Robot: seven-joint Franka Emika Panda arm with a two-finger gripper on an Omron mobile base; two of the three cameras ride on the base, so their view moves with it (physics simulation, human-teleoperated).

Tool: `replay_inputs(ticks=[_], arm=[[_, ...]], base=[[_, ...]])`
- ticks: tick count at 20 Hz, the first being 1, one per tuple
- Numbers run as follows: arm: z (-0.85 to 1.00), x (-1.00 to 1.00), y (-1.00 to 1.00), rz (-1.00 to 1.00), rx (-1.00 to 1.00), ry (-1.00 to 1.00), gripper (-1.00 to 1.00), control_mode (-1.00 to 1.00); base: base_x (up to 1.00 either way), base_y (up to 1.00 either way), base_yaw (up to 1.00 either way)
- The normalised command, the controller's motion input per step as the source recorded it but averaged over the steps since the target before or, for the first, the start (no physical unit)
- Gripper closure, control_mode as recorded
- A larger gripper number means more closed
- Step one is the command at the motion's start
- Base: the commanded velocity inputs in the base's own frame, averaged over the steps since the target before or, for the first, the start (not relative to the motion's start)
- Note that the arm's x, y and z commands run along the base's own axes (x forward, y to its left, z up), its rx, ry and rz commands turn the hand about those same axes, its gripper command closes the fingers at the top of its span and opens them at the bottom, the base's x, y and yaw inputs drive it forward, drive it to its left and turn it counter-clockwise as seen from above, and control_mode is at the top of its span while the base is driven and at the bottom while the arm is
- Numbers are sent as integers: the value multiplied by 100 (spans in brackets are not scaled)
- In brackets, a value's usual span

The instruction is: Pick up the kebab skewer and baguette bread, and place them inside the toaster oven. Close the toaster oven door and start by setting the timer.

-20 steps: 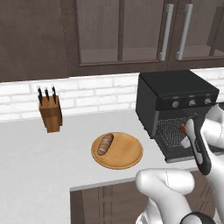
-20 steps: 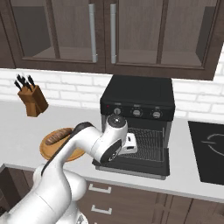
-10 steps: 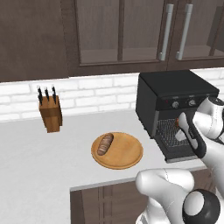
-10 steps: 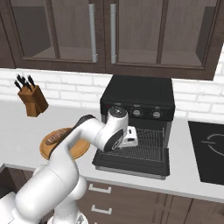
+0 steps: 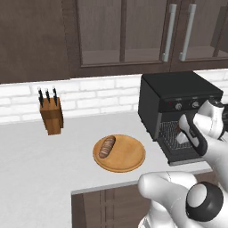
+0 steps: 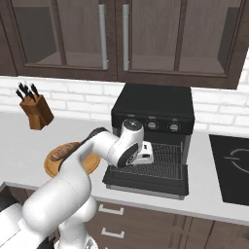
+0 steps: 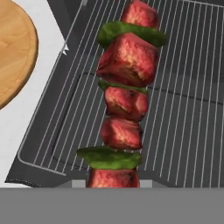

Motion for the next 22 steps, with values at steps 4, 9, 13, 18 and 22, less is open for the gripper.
replay_inputs(ticks=[4, 9, 13, 18, 22], arm=[[-32, 6, 15, 0, 0, 0, 100, -100], [-19, 10, 0, 0, 0, 0, 100, -100], [-3, 13, 0, 0, 0, 0, 100, -100], [-6, 2, 0, 0, 0, 0, 100, -100], [-22, 0, 0, 0, 0, 0, -100, -100]], base=[[0, 0, 0], [0, 0, 0], [0, 0, 0], [0, 0, 0], [0, 0, 0]])
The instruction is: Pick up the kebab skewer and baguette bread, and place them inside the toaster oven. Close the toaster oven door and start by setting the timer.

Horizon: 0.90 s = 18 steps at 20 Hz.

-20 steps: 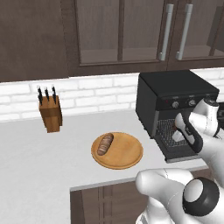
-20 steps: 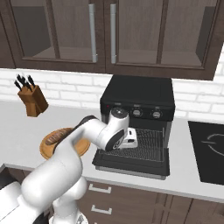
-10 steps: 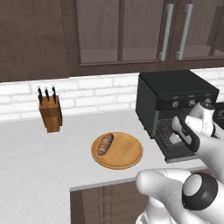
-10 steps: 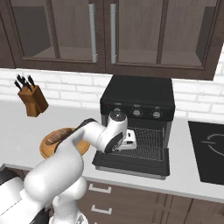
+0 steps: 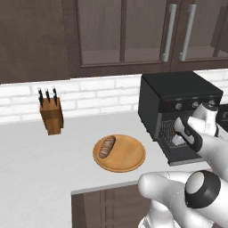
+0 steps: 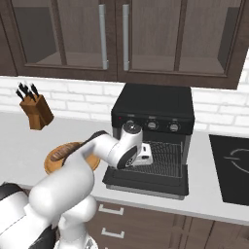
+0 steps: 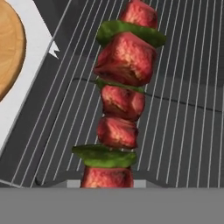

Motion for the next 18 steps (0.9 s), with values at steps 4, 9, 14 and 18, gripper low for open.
replay_inputs(ticks=[4, 9, 14, 18], arm=[[19, 0, 0, 0, 0, -6, -100, -100], [62, -25, 0, 0, 0, -8, -100, -100], [70, -84, 26, -3, 0, -8, -100, -100], [10, -93, 90, -22, -2, -1, -100, -100]], base=[[0, 0, 0], [0, 0, 0], [0, 0, 0], [0, 0, 0]])
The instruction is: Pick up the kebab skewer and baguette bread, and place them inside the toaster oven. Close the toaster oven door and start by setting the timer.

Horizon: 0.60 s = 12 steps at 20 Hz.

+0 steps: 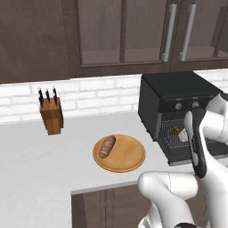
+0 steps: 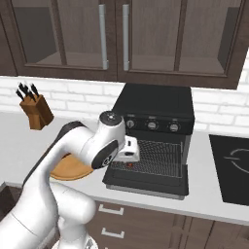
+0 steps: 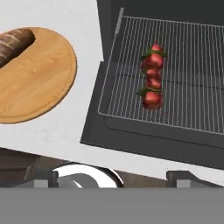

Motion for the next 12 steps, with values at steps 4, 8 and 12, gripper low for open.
replay_inputs(ticks=[4, 8, 12], arm=[[0, -53, 100, -31, -3, 2, -100, -100], [0, -12, 100, -29, -1, 0, -100, -100], [0, 38, 100, -20, -1, 0, -100, -100]], base=[[0, 0, 0], [0, 0, 0], [0, 0, 0]])
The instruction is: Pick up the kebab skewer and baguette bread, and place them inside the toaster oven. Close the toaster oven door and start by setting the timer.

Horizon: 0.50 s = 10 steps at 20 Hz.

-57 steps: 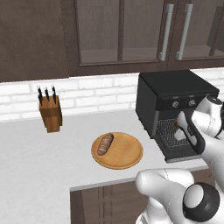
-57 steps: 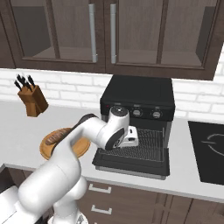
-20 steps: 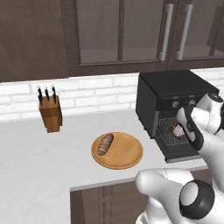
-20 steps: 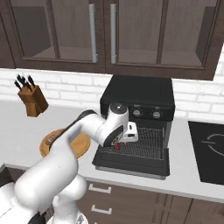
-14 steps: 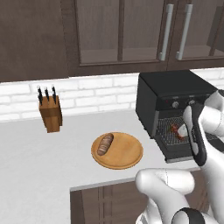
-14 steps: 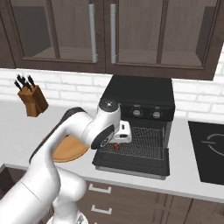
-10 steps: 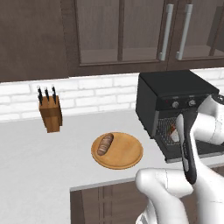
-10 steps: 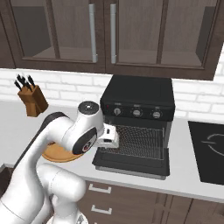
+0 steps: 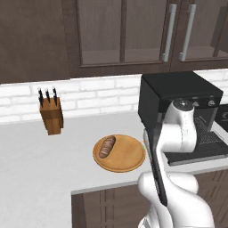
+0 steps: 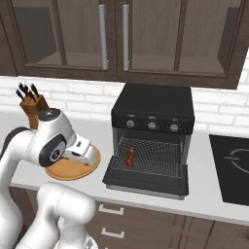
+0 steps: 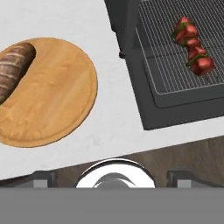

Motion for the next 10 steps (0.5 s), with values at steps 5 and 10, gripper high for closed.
replay_inputs(ticks=[5, 10], arm=[[-10, 41, 100, -11, 0, 0, -100, -100], [-34, 24, 100, -11, 0, 0, -100, -100]], base=[[0, 0, 0], [0, 0, 0]])
